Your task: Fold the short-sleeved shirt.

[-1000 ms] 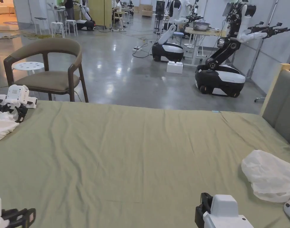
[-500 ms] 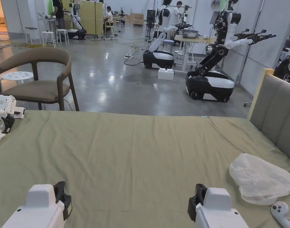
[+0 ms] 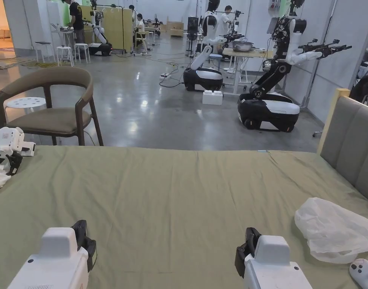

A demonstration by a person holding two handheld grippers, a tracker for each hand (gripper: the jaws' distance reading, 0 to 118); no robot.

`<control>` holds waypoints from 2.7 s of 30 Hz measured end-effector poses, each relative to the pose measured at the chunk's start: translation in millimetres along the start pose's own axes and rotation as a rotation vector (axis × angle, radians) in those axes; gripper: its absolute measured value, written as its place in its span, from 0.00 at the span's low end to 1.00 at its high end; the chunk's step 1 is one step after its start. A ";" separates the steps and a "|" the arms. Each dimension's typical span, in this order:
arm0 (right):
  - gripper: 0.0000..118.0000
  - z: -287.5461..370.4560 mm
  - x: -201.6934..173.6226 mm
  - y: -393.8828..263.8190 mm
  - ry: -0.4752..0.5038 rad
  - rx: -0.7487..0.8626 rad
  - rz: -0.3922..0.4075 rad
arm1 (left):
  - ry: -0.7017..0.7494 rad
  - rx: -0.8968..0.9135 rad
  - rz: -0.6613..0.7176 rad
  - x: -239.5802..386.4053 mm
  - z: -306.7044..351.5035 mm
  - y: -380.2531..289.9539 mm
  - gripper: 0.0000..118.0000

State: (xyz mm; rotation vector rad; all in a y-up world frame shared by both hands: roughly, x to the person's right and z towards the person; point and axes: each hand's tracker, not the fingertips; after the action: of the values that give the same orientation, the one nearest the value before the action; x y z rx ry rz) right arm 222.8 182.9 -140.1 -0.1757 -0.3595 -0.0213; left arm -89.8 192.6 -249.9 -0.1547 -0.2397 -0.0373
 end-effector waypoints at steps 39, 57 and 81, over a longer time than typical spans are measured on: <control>0.88 -9.8 -14.9 6.2 -0.044 -0.027 0.022 | 0.085 -0.019 -0.044 -10.8 2.3 -8.3 0.89; 0.89 -15.9 -11.2 20.7 -0.057 -0.128 -0.108 | 0.077 0.035 0.019 -18.9 -0.2 -9.2 0.89; 0.89 -32.9 -11.8 25.8 -0.107 -0.227 -0.136 | 0.074 0.069 -0.009 -23.0 -4.6 -7.8 0.90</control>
State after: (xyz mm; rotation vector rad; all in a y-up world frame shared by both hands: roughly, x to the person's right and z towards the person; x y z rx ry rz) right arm 224.5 202.4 -178.8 -0.3777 -0.4754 -0.1878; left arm -111.5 184.5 -258.7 -0.0838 -0.1679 -0.0437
